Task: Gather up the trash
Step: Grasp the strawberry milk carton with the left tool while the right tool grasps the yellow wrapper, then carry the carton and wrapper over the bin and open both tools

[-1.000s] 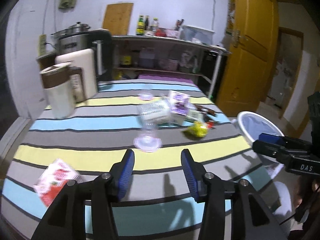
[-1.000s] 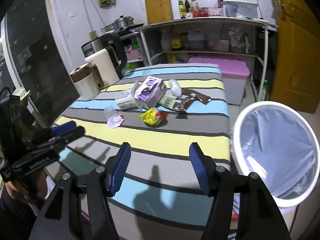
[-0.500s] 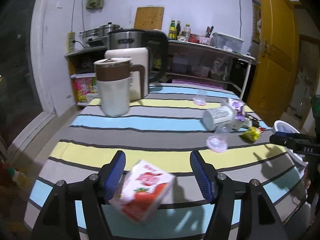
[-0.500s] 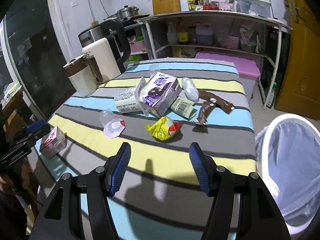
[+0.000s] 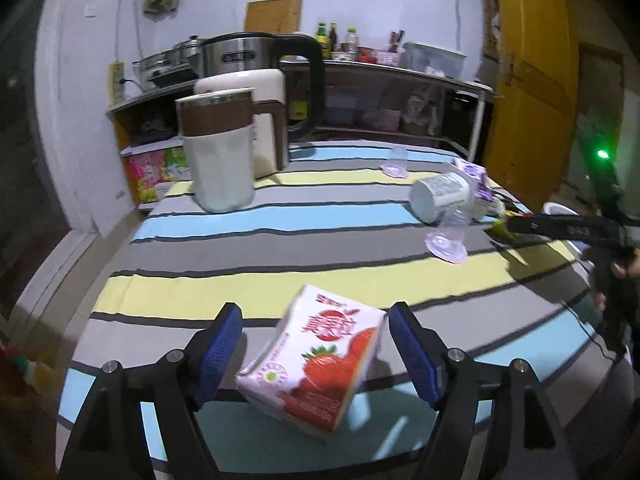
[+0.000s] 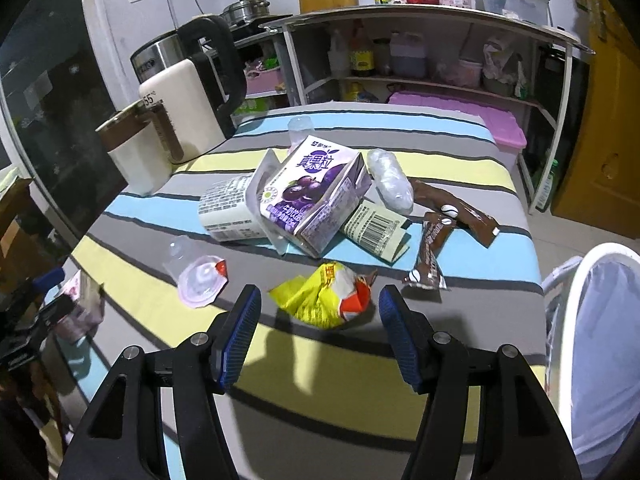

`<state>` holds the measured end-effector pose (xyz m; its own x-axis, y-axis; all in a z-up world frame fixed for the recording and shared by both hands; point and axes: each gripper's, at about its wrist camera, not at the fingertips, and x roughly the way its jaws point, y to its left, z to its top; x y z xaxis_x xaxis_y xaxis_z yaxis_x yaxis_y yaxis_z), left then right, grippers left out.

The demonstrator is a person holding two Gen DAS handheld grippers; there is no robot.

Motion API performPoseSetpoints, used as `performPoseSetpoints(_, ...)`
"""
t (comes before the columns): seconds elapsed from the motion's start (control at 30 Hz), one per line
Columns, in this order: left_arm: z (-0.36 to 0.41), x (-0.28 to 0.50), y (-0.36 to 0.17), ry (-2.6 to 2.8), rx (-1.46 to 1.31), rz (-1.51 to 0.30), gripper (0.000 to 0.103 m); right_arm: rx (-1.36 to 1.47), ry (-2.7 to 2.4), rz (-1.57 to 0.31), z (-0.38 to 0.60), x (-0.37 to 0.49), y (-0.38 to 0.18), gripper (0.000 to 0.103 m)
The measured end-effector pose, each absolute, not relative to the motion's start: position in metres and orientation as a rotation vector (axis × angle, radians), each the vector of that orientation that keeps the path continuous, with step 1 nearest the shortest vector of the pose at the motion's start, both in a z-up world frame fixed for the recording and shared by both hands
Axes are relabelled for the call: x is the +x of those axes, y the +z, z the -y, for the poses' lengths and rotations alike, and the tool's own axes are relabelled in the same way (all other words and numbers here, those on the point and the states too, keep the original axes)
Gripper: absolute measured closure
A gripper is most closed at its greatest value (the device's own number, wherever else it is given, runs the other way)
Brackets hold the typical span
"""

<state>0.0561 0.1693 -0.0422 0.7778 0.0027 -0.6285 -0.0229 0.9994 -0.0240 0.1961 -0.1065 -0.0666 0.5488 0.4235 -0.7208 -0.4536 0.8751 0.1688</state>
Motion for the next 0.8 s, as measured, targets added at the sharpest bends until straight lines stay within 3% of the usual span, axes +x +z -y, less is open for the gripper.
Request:
performPoseSetpoints(0.23, -0.167, 0.056, -0.049, 0.006, -0.034, -0.692, 0.028, -0.042, 0.488, -0.870, 0.101, 0.207, -0.074, 0.042)
performPoseSetpoints(0.27, -0.167, 0.056, -0.049, 0.009, -0.036, -0.691, 0.029, -0.039, 0.490, -0.874, 0.101, 0.208, -0.074, 0.046)
performPoseSetpoints(0.3, -0.168, 0.056, -0.050, 0.013, -0.041, -0.694, 0.036, -0.039, 0.493, -0.874, 0.102, 0.207, -0.073, 0.058)
performPoseSetpoints(0.33, -0.167, 0.056, -0.051, 0.015, -0.045, -0.698, 0.044, -0.041, 0.491, -0.873, 0.102, 0.206, -0.073, 0.061)
performPoseSetpoints(0.47, -0.162, 0.054, -0.049, 0.037, -0.055, -0.693, 0.049, -0.042, 0.491, -0.858, 0.105, 0.201, -0.069, 0.070)
performPoseSetpoints(0.8, -0.132, 0.051, -0.042, 0.035, -0.082, -0.686, 0.050, -0.010, 0.514, -0.827, 0.123, 0.174, -0.057, 0.072)
